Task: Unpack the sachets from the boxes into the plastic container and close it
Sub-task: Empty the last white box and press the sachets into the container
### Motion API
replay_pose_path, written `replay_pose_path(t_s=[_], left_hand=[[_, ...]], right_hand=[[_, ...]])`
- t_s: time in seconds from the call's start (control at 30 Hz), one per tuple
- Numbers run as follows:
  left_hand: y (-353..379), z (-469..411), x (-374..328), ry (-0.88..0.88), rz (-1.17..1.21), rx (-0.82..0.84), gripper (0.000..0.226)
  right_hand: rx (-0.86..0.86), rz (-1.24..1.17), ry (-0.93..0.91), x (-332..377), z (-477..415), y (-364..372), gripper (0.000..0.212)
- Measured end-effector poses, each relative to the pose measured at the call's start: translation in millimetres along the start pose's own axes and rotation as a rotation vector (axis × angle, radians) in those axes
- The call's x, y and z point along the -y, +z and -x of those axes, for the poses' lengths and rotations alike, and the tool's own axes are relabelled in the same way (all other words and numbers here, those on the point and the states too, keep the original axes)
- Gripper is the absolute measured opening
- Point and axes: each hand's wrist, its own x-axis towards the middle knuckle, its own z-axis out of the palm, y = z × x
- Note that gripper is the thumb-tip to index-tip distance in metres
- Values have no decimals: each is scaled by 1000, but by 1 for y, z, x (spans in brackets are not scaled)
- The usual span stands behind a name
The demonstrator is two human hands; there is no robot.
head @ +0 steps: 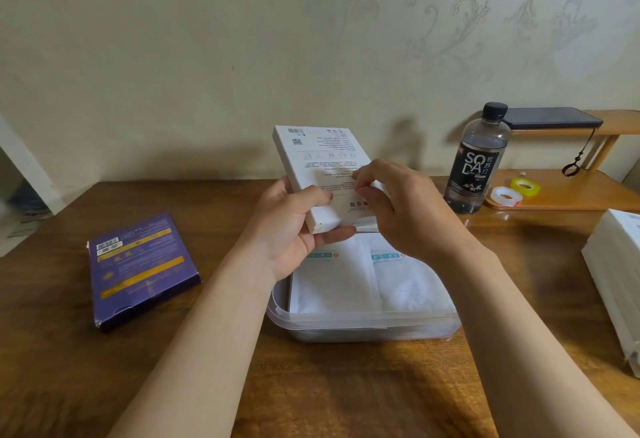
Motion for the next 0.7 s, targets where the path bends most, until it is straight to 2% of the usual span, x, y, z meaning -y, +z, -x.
replay_pose_path(t_s=[0.33,0.47,0.57,0.7], left_hand=[[-2,-4,-1,69,187,-143,40],[-5,-6,-1,72,242,-164,42],[-5,-7,-1,59,263,-167,41],[-5,-8,0,37,287,-169,38]], right_hand=[[19,12,27,7,1,-9,5],[44,-74,33,6,1,-8,7],[42,-126,22,9,3,-11,16],[20,-176,19,8,3,-12,9]])
